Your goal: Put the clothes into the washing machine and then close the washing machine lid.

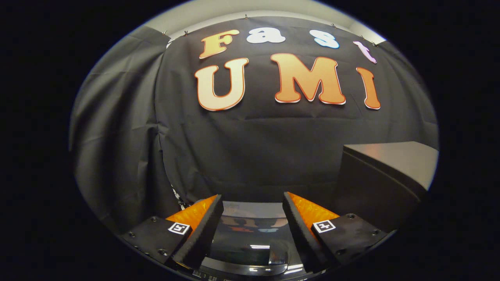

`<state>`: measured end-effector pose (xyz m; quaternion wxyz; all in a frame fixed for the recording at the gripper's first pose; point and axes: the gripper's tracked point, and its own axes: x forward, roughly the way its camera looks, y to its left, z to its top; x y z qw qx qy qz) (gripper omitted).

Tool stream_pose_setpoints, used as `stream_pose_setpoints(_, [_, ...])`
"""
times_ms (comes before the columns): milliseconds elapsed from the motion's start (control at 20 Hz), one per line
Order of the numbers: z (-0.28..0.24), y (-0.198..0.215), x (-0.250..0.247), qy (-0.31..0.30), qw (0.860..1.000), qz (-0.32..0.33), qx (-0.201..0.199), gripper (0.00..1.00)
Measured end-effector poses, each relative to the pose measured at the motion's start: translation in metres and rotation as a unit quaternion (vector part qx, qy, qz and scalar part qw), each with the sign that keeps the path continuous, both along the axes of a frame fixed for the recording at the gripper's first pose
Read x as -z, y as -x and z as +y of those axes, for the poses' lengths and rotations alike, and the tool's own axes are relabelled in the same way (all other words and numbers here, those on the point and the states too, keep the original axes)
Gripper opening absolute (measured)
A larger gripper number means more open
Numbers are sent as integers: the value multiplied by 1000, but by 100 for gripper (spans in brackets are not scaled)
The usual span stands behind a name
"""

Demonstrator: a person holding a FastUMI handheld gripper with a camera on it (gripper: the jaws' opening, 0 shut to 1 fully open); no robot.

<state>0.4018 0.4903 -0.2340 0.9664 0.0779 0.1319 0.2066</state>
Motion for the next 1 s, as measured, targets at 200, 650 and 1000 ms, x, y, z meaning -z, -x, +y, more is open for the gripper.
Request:
stream_pose_setpoints(200, [-19, -10, -60, 3, 999, -33, 10, 98])
stream_pose_setpoints(650, [-75, 5, -186, -8, 996, -89, 8, 98])
stream_pose_setpoints(1000, [-132, 17, -247, -30, 993, -117, 16, 98])
